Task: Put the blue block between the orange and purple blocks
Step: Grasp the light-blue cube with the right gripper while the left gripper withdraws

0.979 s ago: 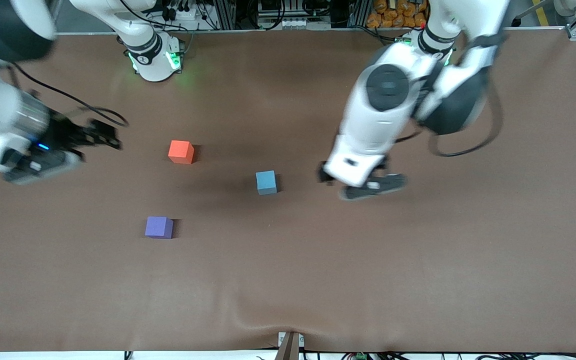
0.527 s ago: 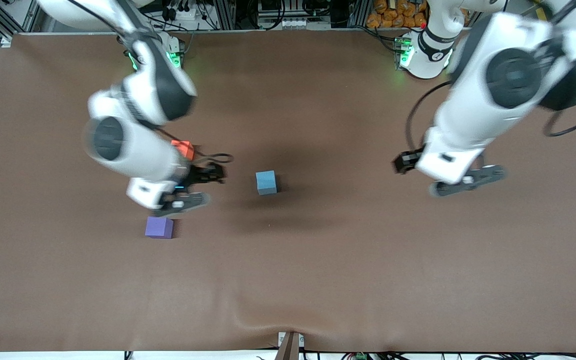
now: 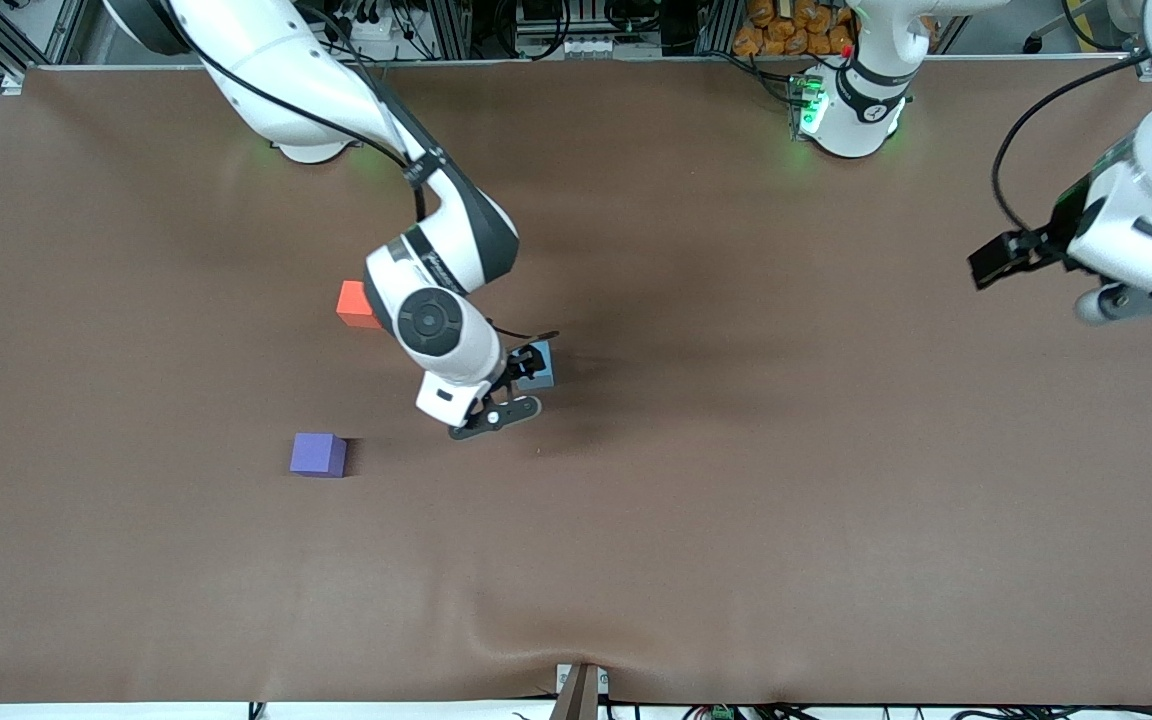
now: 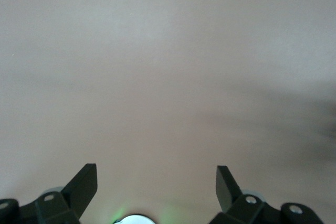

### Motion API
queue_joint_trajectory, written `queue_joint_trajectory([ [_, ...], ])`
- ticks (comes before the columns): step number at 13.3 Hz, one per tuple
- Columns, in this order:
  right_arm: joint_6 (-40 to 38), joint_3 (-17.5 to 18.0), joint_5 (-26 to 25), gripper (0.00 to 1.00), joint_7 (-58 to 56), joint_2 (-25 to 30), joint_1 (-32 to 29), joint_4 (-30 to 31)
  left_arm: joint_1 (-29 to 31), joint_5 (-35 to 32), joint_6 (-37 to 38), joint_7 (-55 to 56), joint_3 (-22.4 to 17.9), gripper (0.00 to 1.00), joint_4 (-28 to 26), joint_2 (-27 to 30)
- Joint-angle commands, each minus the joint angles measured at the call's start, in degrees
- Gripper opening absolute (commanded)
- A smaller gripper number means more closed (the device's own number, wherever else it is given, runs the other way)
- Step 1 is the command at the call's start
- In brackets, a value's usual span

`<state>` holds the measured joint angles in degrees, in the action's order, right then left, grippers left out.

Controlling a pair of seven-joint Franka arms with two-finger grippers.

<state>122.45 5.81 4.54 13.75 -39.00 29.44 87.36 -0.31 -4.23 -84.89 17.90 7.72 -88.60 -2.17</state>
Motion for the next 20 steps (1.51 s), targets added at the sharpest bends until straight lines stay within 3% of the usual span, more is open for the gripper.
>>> queue_joint_trajectory([
  [1, -0.46, -0.53, -0.84, 1.0, 3.98, -1.25, 2.1, -1.84, 3.46, 0.71, -0.97, -2.77, 0.72, 1.0, -5.35, 4.36],
  [10, -0.55, -0.71, -3.83, 1.0, 6.38, -2.65, 5.54, -1.05, 7.78, 3.53, -4.92, -9.09, 0.28, 1.0, -8.59, 7.09],
  [14, -0.37, -0.71, -7.43, 1.0, 8.92, -3.97, 6.5, -0.88, 10.32, 5.72, -5.81, -13.67, 0.19, 1.0, -10.62, 8.59],
  [15, -0.46, -0.71, -7.79, 0.91, 9.53, -4.15, 6.6, -0.88, 12.07, 5.81, -5.81, -15.77, 0.27, 1.0, -10.71, 9.11],
  [16, -0.55, -0.71, -8.05, 0.74, 9.8, -4.06, 6.68, -0.88, 12.87, 5.9, -5.9, -17.88, 0.28, 1.0, -10.8, 9.12],
  [17, -0.72, -0.71, -8.92, 0.26, 10.24, -4.06, 6.68, -1.05, 12.79, 5.9, -5.9, -18.42, 0.36, 1.0, -10.63, 9.03],
  [18, -0.9, -0.62, -9.19, 0.1, 11.9, -3.98, 6.51, -1.23, 12.79, 5.9, -5.72, -17.55, 0.71, 1.0, -10.71, 9.03],
  [19, -1.07, -0.62, -9.2, 0.0, 11.74, -3.71, 6.07, -1.49, 12.79, 5.9, -5.72, -17.55, 0.71, 1.0, -10.8, 8.85],
  [20, -1.42, -0.62, -9.11, 0.0, 11.56, -2.84, 5.46, -1.49, 12.79, 5.9, -5.63, -17.54, 0.72, 1.0, -10.8, 8.68],
])
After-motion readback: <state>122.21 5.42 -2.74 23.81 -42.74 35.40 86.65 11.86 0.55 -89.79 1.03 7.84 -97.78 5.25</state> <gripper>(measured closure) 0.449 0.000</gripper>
